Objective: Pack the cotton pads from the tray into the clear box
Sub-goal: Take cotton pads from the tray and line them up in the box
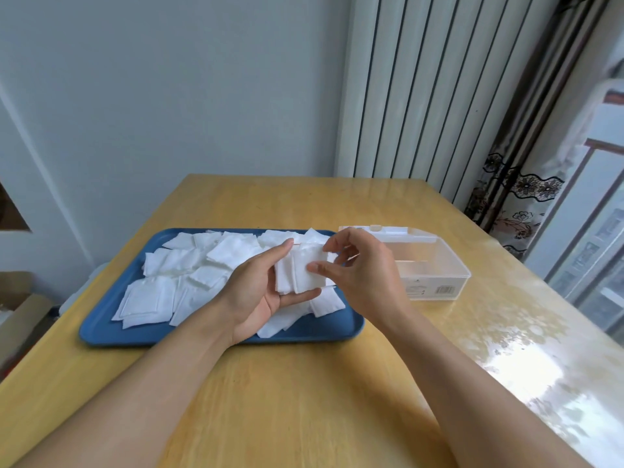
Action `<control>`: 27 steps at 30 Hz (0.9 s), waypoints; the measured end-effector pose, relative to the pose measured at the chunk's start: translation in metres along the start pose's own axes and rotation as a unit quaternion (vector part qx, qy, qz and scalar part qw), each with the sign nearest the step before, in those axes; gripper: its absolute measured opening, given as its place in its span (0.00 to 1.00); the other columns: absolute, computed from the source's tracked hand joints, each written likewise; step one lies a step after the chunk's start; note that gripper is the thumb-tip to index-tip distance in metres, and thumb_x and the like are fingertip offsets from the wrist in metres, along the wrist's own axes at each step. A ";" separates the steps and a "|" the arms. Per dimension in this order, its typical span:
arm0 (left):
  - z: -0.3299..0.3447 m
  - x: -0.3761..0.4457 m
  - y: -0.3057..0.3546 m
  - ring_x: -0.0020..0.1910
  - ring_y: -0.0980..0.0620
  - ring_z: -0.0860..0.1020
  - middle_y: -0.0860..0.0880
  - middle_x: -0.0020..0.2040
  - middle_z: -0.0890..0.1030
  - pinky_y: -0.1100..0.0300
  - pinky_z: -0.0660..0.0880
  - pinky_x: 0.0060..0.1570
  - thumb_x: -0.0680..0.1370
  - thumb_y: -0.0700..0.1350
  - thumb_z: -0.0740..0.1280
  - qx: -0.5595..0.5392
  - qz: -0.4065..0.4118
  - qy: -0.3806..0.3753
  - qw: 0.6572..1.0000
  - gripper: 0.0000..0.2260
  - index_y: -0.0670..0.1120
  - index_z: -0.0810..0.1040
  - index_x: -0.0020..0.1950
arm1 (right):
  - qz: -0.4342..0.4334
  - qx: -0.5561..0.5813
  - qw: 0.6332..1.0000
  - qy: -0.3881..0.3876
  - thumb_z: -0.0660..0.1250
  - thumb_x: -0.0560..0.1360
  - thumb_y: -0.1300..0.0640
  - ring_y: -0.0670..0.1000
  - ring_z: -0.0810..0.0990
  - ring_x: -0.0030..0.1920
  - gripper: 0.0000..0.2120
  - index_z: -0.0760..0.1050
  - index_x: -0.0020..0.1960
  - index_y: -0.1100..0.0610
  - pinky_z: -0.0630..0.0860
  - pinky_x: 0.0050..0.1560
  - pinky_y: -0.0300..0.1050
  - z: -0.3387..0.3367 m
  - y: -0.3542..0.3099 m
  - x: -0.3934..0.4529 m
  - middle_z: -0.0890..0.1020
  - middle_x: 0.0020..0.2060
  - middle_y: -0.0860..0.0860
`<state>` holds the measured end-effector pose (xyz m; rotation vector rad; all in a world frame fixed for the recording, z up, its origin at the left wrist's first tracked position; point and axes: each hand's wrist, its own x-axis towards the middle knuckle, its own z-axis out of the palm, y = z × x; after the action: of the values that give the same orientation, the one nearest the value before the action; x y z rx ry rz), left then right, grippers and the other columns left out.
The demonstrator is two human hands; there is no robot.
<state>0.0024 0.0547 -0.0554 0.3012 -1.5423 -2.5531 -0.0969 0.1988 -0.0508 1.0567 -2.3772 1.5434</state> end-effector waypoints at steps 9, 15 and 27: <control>0.002 -0.001 -0.002 0.62 0.42 0.81 0.40 0.64 0.82 0.41 0.79 0.60 0.83 0.48 0.65 -0.026 0.008 0.033 0.999 0.18 0.37 0.77 0.67 | 0.010 -0.044 0.999 -0.031 0.80 0.68 0.46 0.42 0.73 0.36 0.11 0.78 0.41 0.44 0.67 0.38 0.30 0.002 -0.001 -0.004 0.76 0.37 0.43; 0.003 0.000 -0.002 0.56 0.41 0.84 0.35 0.59 0.83 0.40 0.81 0.58 0.81 0.41 0.66 -0.030 0.011 0.082 0.996 0.18 0.31 0.74 0.67 | 0.032 -0.033 0.997 -0.057 0.79 0.70 0.46 0.42 0.72 0.33 0.11 0.78 0.38 0.46 0.65 0.34 0.32 0.004 0.000 -0.003 0.78 0.35 0.43; 0.000 -0.002 0.003 0.62 0.38 0.81 0.35 0.61 0.82 0.43 0.80 0.59 0.83 0.43 0.61 -0.068 0.002 0.093 0.993 0.18 0.32 0.76 0.67 | 0.090 0.112 0.987 -0.067 0.77 0.74 0.54 0.46 0.79 0.34 0.10 0.76 0.40 0.54 0.76 0.41 0.49 0.002 -0.005 -0.005 0.84 0.32 0.46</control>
<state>0.0045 0.0534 -0.0527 0.5027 -1.2952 -2.5303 -0.0899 0.1985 -0.0504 1.0398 -2.4945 1.8962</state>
